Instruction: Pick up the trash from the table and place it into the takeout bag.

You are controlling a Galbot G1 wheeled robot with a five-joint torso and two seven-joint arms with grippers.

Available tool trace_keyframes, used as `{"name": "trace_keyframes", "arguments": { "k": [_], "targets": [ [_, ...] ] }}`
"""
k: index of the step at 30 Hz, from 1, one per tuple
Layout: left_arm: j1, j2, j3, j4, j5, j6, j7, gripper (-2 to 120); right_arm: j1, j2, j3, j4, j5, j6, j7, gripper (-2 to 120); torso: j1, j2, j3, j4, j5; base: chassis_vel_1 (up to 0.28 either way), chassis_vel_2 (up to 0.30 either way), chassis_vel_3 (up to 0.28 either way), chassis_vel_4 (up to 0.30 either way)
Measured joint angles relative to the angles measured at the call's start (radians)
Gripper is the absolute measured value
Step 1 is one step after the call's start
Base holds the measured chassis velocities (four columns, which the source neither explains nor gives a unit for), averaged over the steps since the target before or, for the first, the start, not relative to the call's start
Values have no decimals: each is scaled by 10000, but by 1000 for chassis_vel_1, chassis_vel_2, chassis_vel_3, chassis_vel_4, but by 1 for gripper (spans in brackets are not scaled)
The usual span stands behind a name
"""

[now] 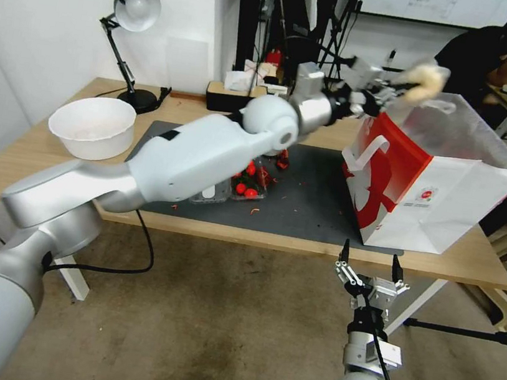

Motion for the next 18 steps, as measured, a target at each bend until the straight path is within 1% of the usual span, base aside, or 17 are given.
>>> {"name": "trace_keyframes", "arguments": {
  "k": [3,5,6,7,8,9,10,11,13,14,15,16,17,18],
  "targets": [
    [-40,-313,198,317,67,4,-1,3,-3,34,4,49,-3,1,0,100,0,-1,0,2,-1,0,0,0,0],
    [-40,-355,215,358,98,8,-2,3,-4,37,6,52,-3,1,0,100,0,0,0,2,-1,0,0,0,0],
    [-40,-434,247,437,179,21,-8,5,-4,46,9,74,-5,1,0,100,0,0,0,2,0,0,0,0,0],
    [-40,-467,270,472,213,33,-18,10,-4,50,14,89,-6,1,0,100,0,0,0,1,-1,0,0,0,0],
    [-40,-467,270,472,213,33,-18,10,-4,50,14,89,-6,1,0,100,0,0,0,1,-1,0,0,0,0],
    [-40,-481,282,493,238,45,-23,13,-3,50,16,91,-5,1,1,100,0,0,0,1,-1,0,0,0,0],
    [-39,-488,295,528,268,69,-35,19,-2,52,20,97,-6,1,1,100,0,0,0,3,-1,0,0,0,0],
    [-39,-488,295,528,268,69,-35,19,-2,52,20,97,-6,1,1,100,0,0,0,3,-1,0,0,0,0],
    [-64,-449,331,538,292,147,-42,31,6,54,24,110,-6,1,2,100,0,0,0,2,-2,0,0,0,0],
    [-64,-449,331,538,292,147,-42,31,6,54,24,110,-6,1,2,100,0,0,0,2,-2,0,0,0,0],
    [-76,-436,337,537,292,155,-43,34,10,56,24,110,-6,1,3,100,0,-1,0,2,-3,0,0,0,0],
    [-120,-389,365,518,291,185,-45,43,34,63,24,112,-6,-2,3,100,0,-2,0,3,-2,0,0,0,0],
    [-154,-353,395,506,289,196,-45,47,51,71,21,116,-6,-6,3,100,0,-1,0,3,-2,0,0,0,0],
    [-154,-353,395,506,289,196,-45,47,51,71,21,116,-6,-6,3,100,0,-1,0,3,-2,0,0,0,0]
  ]
}}
